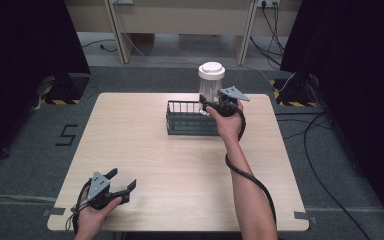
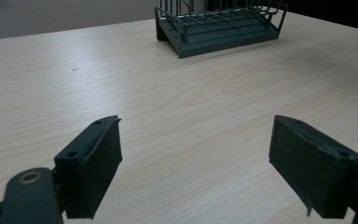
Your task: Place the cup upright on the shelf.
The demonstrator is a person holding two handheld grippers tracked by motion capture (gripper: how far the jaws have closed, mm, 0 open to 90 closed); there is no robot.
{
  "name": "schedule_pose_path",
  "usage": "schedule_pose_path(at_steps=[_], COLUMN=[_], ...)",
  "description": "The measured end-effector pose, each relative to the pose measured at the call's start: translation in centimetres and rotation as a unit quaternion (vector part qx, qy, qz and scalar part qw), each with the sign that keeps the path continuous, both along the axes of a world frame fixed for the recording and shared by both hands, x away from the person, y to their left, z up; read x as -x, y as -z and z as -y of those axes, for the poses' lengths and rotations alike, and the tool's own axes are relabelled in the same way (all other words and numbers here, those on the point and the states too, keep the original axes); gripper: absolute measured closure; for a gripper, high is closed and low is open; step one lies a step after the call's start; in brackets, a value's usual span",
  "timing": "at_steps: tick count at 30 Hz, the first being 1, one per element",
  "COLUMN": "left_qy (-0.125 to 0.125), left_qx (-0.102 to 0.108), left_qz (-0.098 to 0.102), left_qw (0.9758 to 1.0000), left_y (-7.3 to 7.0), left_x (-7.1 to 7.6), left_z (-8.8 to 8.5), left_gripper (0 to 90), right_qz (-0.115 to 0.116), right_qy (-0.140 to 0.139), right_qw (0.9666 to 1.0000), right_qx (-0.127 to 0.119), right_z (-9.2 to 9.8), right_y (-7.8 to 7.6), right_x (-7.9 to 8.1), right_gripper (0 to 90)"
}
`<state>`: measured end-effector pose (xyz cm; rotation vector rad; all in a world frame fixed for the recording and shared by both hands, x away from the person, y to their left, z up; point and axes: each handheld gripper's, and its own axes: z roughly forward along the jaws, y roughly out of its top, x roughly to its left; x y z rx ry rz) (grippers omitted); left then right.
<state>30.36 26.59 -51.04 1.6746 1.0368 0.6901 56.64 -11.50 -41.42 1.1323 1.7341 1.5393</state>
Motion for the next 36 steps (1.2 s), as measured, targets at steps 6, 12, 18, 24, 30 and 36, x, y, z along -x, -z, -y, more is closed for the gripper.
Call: schedule_pose_path(at_steps=[6, 12, 18, 24, 30, 36], left_qy=[0.002, 0.005, 0.007, 0.010, 0.011, 0.013], left_qx=[0.000, -0.001, 0.001, 0.002, 0.003, 0.003], left_qz=[0.000, 0.000, 0.000, 0.000, 0.000, 0.000], left_qw=[1.0000, 1.0000, 1.0000, 1.0000, 0.9999, 0.9999], left_y=[0.0, 0.0, 0.0, 0.0, 0.0, 0.0], left_x=[0.0, 0.0, 0.1, 0.1, 0.0, 0.0], left_z=[0.0, 0.1, 0.2, 0.2, 0.2, 0.2], left_gripper=[16.3, 16.3, 16.3, 16.3, 16.3, 16.3], right_qz=[-0.009, -0.016, -0.023, -0.033, -0.039, -0.047], right_qy=[0.001, 0.004, 0.009, 0.015, 0.019, 0.019], right_qw=[0.9999, 0.9998, 0.9996, 0.9991, 0.9985, 0.9982], right_qx=[0.008, 0.007, 0.016, 0.022, 0.033, 0.034], right_z=[-0.6, -1.0, -1.4, -1.8, -2.0, -2.2], right_y=[0.7, 1.2, 1.8, 2.4, 2.5, 2.9], right_x=[-0.7, -1.0, -1.4, -1.5, -1.6, -1.7], right_gripper=[18.9, 18.9, 18.8, 18.8, 18.6, 18.5])
